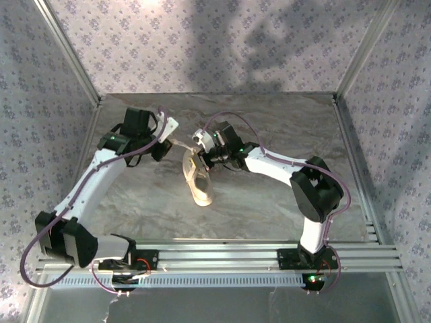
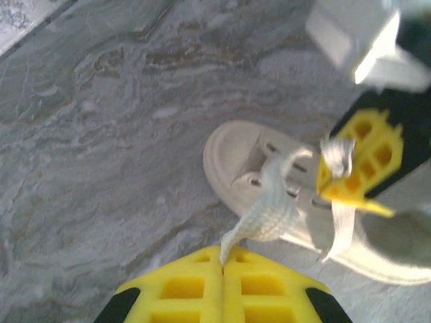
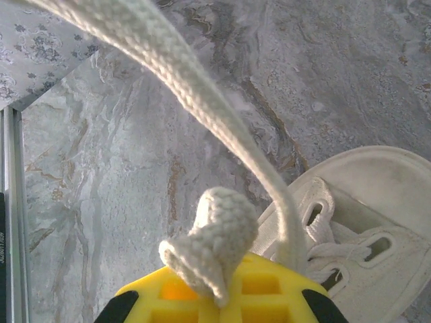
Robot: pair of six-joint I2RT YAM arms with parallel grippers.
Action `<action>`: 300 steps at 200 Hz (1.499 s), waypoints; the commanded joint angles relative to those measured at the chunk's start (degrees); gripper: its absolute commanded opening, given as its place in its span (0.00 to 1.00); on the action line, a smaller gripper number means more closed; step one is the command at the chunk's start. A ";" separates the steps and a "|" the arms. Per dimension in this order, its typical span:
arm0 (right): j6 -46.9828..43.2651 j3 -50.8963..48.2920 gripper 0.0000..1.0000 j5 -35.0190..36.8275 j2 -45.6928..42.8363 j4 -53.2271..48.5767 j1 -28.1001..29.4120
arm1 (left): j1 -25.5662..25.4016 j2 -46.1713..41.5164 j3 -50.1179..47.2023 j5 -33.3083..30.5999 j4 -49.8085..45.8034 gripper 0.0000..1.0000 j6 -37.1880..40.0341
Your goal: Tie the shoes
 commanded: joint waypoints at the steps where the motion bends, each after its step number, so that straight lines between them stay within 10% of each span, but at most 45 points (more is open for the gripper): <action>1: -0.34 -0.86 0.00 -1.16 -1.13 0.92 0.57 | -0.54 4.99 2.49 3.19 -1.94 0.00 -6.42; 93: 2.72 2.71 0.00 0.81 1.72 -2.02 -0.13 | -6.18 -2.18 -9.59 3.78 0.44 0.00 -44.07; 178: 4.12 9.34 0.00 -5.46 6.01 -8.01 -3.44 | -20.42 0.76 -17.59 -0.34 25.10 0.00 -69.31; 236: 1.26 11.08 0.00 -6.78 6.78 -11.24 -3.64 | -21.03 0.00 -18.61 1.34 29.60 0.38 -67.82; 300: -4.37 10.78 0.00 -7.03 5.16 -12.66 -2.82 | -17.43 -8.01 -13.50 -1.68 11.04 0.41 -50.95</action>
